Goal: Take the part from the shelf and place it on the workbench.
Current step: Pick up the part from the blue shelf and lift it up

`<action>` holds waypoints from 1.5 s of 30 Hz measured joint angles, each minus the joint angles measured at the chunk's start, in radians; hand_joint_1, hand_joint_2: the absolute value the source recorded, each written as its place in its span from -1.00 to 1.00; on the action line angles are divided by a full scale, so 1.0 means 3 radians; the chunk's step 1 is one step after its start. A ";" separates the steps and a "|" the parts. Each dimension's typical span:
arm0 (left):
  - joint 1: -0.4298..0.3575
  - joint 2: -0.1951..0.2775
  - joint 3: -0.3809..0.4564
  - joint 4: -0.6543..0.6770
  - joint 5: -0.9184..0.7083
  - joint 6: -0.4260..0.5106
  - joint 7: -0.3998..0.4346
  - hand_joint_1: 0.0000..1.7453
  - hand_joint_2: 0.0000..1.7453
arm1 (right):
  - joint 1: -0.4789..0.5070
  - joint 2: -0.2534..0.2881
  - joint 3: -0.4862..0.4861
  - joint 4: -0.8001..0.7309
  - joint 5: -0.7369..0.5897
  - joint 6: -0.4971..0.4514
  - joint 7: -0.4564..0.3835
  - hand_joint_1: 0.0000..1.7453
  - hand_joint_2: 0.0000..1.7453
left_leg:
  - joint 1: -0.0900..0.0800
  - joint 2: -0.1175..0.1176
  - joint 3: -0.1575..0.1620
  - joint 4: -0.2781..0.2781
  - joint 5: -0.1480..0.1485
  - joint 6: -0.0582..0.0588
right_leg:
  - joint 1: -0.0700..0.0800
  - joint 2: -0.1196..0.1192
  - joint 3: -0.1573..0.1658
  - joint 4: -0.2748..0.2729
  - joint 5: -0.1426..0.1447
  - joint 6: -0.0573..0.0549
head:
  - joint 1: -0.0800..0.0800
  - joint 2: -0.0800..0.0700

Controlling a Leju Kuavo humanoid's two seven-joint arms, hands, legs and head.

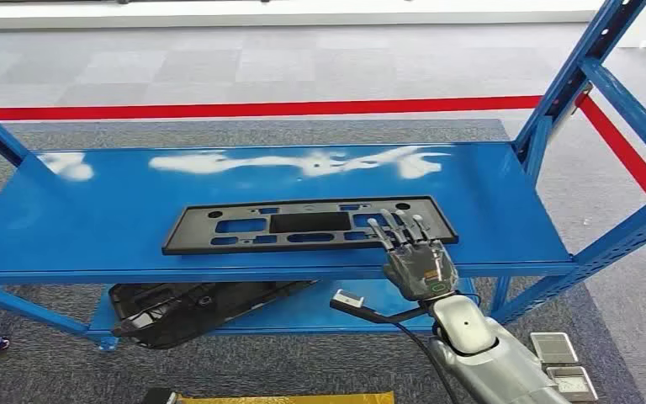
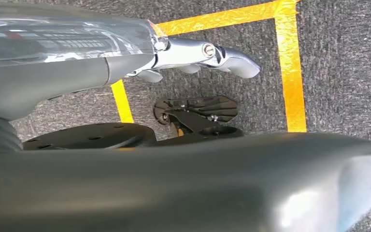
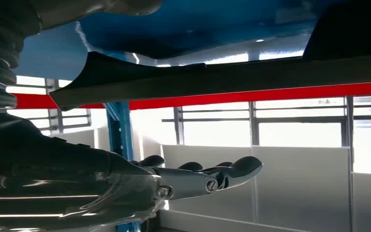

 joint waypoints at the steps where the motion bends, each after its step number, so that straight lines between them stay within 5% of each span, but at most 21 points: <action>1: 0.0000 0.0000 0.0000 0.0000 -0.0001 0.0000 0.0000 -1.00 -1.00 | 0.0000 0.0000 0.0000 -0.0001 0.0000 0.0001 0.0000 -1.00 1.00 | -0.0002 0.0000 -0.0001 0.0002 -0.0001 0.0003 | -0.0002 0.0000 0.0000 -0.0001 0.0001 0.0005 | 0.0000 0.0000; 7: -0.0001 0.0000 0.0000 0.0000 -0.0014 -0.0014 -0.0005 -1.00 -1.00 | 0.0001 0.0000 -0.0011 -0.0028 -0.0002 0.0003 0.0000 -1.00 1.00 | 0.0027 0.0002 0.0071 -0.0084 0.0019 0.0082 | 0.0001 0.0001 -0.0039 0.0142 0.0018 0.0086 | 0.0003 0.0000; 11: 0.0002 0.0000 0.0000 0.0000 -0.0028 -0.0029 -0.0010 -1.00 -1.00 | 0.0018 -0.0008 -0.0025 -0.0074 -0.0002 -0.0010 0.0005 -1.00 1.00 | 0.0042 0.0002 0.0123 -0.0100 0.0001 0.0089 | 0.0007 0.0003 -0.0416 0.0776 -0.0259 0.0092 | 0.0005 0.0000; 13: 0.0010 0.0000 0.0001 0.0000 -0.0029 -0.0031 -0.0011 -1.00 -1.00 | 0.0042 -0.0016 -0.0029 -0.0148 -0.0011 -0.0007 0.0005 -1.00 1.00 | 0.0052 0.0000 0.0162 -0.0097 -0.0036 0.0073 | 0.0002 0.0001 -0.0476 0.0754 -0.0145 0.0118 | 0.0005 0.0000; 16: 0.0009 0.0001 0.0001 0.0000 -0.0030 -0.0031 -0.0022 -1.00 -1.00 | 0.0052 -0.0034 -0.0032 -0.0314 -0.0053 0.0034 -0.0008 -1.00 1.00 | 0.0075 -0.0001 0.0255 -0.0087 -0.0122 0.0016 | 0.0004 0.0003 -0.0300 0.0217 0.0195 0.0140 | 0.0005 0.0000; 20: -0.0002 0.0003 0.0001 0.0000 -0.0037 -0.0031 -0.0055 -1.00 -1.00 | 0.0063 -0.0061 -0.0033 -0.0492 -0.0089 0.0106 -0.0023 -1.00 1.00 | 0.0071 0.0002 0.0231 -0.0044 -0.0167 -0.0056 | 0.0029 0.0010 -0.0265 0.0089 0.0162 -0.0006 | 0.0013 0.0000; 22: -0.0012 0.0003 0.0001 0.0000 -0.0037 -0.0031 -0.0058 -1.00 -1.00 | 0.0060 -0.0064 -0.0033 -0.0557 -0.0116 0.0122 -0.0037 -1.00 1.00 | 0.0074 0.0003 0.0157 0.0109 -0.0160 -0.0087 | 0.0015 0.0008 -0.0235 0.0076 0.0138 -0.0043 | 0.0011 0.0000; 25: -0.0033 0.0003 0.0001 0.0000 -0.0036 -0.0030 -0.0061 -1.00 -1.00 | 0.0058 -0.0063 -0.0029 -0.0606 -0.0138 0.0130 -0.0047 -1.00 1.00 | 0.0085 0.0004 -0.0208 0.0670 -0.0330 -0.0142 | 0.0011 -0.0002 -0.0189 0.0065 0.0095 -0.0083 | 0.0007 0.0000; 27: -0.0025 0.0003 0.0001 0.0000 -0.0036 -0.0028 -0.0061 -1.00 -1.00 | 0.0064 -0.0062 -0.0024 -0.0618 -0.0148 0.0130 -0.0052 -1.00 1.00 | 0.0086 0.0004 -0.0426 0.0904 -0.0400 -0.0144 | 0.0019 0.0000 -0.0155 0.0065 0.0064 -0.0093 | 0.0007 0.0000; 29: -0.0019 0.0003 0.0001 0.0000 -0.0036 -0.0020 -0.0062 -1.00 -1.00 | 0.0068 -0.0062 -0.0021 -0.0634 -0.0157 0.0130 -0.0058 -1.00 1.00 | 0.0076 0.0005 -0.0443 0.0735 -0.0201 -0.0109 | 0.0033 0.0003 -0.0100 0.0065 0.0032 -0.0095 | 0.0006 0.0000; 31: -0.0019 0.0003 0.0001 0.0000 -0.0035 -0.0005 -0.0065 -1.00 -1.00 | 0.0067 -0.0062 -0.0018 -0.0664 -0.0166 0.0130 -0.0064 -1.00 1.00 | 0.0046 0.0008 -0.0337 0.0354 0.0075 -0.0043 | 0.0040 0.0001 -0.0047 0.0058 0.0004 -0.0091 | 0.0008 0.0000; 32: -0.0022 0.0004 0.0001 0.0000 -0.0034 0.0003 -0.0066 -1.00 -1.00 | 0.0064 -0.0062 -0.0016 -0.0676 -0.0172 0.0130 -0.0065 -1.00 1.00 | 0.0026 0.0010 -0.0304 0.0216 0.0115 -0.0008 | 0.0038 -0.0001 -0.0037 0.0054 -0.0005 -0.0082 | 0.0008 0.0000; 34: -0.0019 0.0006 0.0001 0.0000 -0.0034 0.0010 -0.0068 -1.00 -1.00 | 0.0069 -0.0062 -0.0012 -0.0698 -0.0184 0.0130 -0.0068 -1.00 1.00 | 0.0001 0.0011 -0.0287 0.0116 0.0125 0.0025 | 0.0035 -0.0004 -0.0030 0.0052 -0.0022 -0.0055 | 0.0008 0.0000; 38: -0.0012 0.0006 0.0002 0.0000 -0.0033 0.0007 -0.0070 -1.00 -1.00 | 0.0073 -0.0067 0.0002 -0.0742 -0.0234 0.0144 -0.0091 -1.00 1.00 | 0.0010 0.0007 -0.0264 0.0069 0.0185 -0.0064 | 0.0043 -0.0003 0.0003 0.0031 -0.0042 -0.0076 | 0.0009 0.0000; 45: -0.0020 0.0000 0.0003 0.0003 -0.0033 0.0005 -0.0070 -1.00 -1.00 | 0.0062 -0.0072 0.0019 -0.0764 -0.0289 0.0219 -0.0141 -1.00 1.00 | 0.0009 0.0006 -0.0258 0.0069 0.0170 -0.0025 | 0.0043 0.0000 0.0036 -0.0020 -0.0033 -0.0034 | 0.0009 0.0000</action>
